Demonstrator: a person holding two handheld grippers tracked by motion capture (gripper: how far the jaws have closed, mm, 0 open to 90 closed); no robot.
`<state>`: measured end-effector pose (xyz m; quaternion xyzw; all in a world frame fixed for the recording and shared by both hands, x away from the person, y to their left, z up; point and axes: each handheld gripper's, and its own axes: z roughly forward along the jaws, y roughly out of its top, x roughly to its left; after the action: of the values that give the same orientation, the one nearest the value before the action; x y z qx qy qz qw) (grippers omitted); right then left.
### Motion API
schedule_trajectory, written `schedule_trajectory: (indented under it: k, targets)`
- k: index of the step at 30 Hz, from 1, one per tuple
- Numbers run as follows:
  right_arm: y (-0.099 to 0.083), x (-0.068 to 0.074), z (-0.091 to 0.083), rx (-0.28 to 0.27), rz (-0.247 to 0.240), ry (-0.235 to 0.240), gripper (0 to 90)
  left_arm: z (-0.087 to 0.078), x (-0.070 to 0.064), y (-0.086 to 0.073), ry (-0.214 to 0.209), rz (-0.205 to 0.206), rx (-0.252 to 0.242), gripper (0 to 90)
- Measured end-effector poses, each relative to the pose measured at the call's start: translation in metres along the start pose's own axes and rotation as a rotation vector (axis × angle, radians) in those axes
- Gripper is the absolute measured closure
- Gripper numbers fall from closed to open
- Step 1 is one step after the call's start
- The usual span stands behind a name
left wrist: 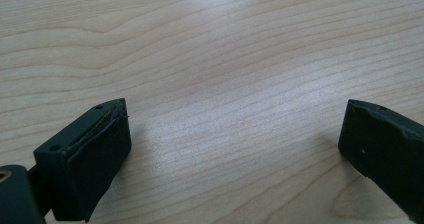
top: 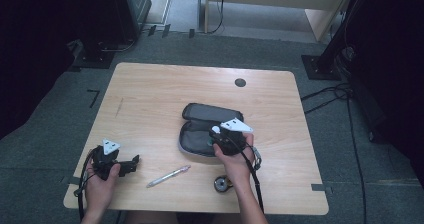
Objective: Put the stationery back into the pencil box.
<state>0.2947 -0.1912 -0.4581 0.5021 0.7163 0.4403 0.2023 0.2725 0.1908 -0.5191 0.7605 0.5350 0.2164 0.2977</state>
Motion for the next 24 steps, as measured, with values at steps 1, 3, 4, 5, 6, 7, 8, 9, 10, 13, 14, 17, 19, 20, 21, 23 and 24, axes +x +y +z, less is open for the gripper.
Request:
schedule_trajectory:
  k: [1, 3, 4, 5, 6, 7, 8, 9, 10, 13, 14, 17, 19, 20, 21, 23, 24]
  targets:
    - [-0.002, -0.004, -0.003, -0.001, 0.003, 0.004, 65.4, 0.000, 0.000, 0.000, 0.000, 0.000, 0.000, 0.6]
    - [-0.003, -0.006, -0.005, 0.002, 0.000, 0.003, 65.4, 0.000, 0.000, 0.000, 0.000, 0.000, 0.000, 0.6]
    - [-0.004, -0.008, -0.007, 0.002, -0.003, 0.004, 65.4, 0.000, 0.000, 0.000, 0.000, 0.000, 0.000, 0.6]
    - [-0.006, -0.012, -0.011, 0.004, 0.007, 0.007, 65.4, 0.000, 0.000, 0.000, 0.000, 0.000, 0.000, 0.6]
    - [-0.006, -0.012, -0.011, 0.004, 0.007, 0.007, 65.4, 0.000, 0.000, 0.000, 0.000, 0.000, 0.000, 0.6]
    - [-0.007, -0.016, -0.014, 0.008, 0.016, 0.014, 65.4, 0.000, 0.000, 0.000, 0.000, 0.000, 0.000, 0.6]
    - [-0.007, -0.016, -0.014, 0.008, 0.016, 0.014, 65.4, 0.000, 0.000, 0.000, 0.000, 0.000, 0.000, 0.6]
    - [-0.008, -0.020, -0.017, 0.011, 0.027, 0.014, 65.3, 0.000, 0.000, 0.000, 0.000, 0.000, 0.000, 0.6]
    - [-0.008, -0.020, -0.017, 0.011, 0.027, 0.014, 65.3, 0.000, 0.000, 0.000, 0.000, 0.000, 0.000, 0.6]
    - [-0.010, -0.029, -0.020, 0.022, 0.052, 0.037, 65.3, 0.000, 0.000, 0.000, 0.000, 0.000, 0.000, 0.6]
    - [-0.010, -0.029, -0.020, 0.022, 0.052, 0.037, 65.3, 0.000, 0.000, 0.000, 0.000, 0.000, 0.000, 0.6]
    - [-0.010, -0.032, -0.021, 0.031, 0.062, 0.058, 65.3, 0.000, 0.000, 0.000, 0.000, 0.000, 0.000, 0.6]
    - [-0.011, -0.032, -0.020, 0.027, 0.065, 0.078, 65.3, 0.000, 0.000, 0.000, 0.000, 0.000, 0.000, 0.6]
    - [-0.012, -0.031, -0.019, 0.028, 0.069, 0.099, 65.3, 0.000, 0.000, 0.000, 0.001, 0.000, 0.000, 0.6]
    - [-0.013, -0.030, -0.017, 0.026, 0.071, 0.120, 65.4, 0.000, 0.000, 0.000, 0.000, 0.000, 0.000, 0.6]
    - [-0.014, -0.025, -0.012, 0.023, 0.071, 0.146, 65.3, 0.000, 0.000, 0.000, 0.000, 0.000, 0.000, 0.6]
    - [-0.014, -0.022, -0.010, 0.021, 0.070, 0.155, 65.3, 0.000, 0.000, 0.000, 0.000, 0.000, 0.000, 0.6]
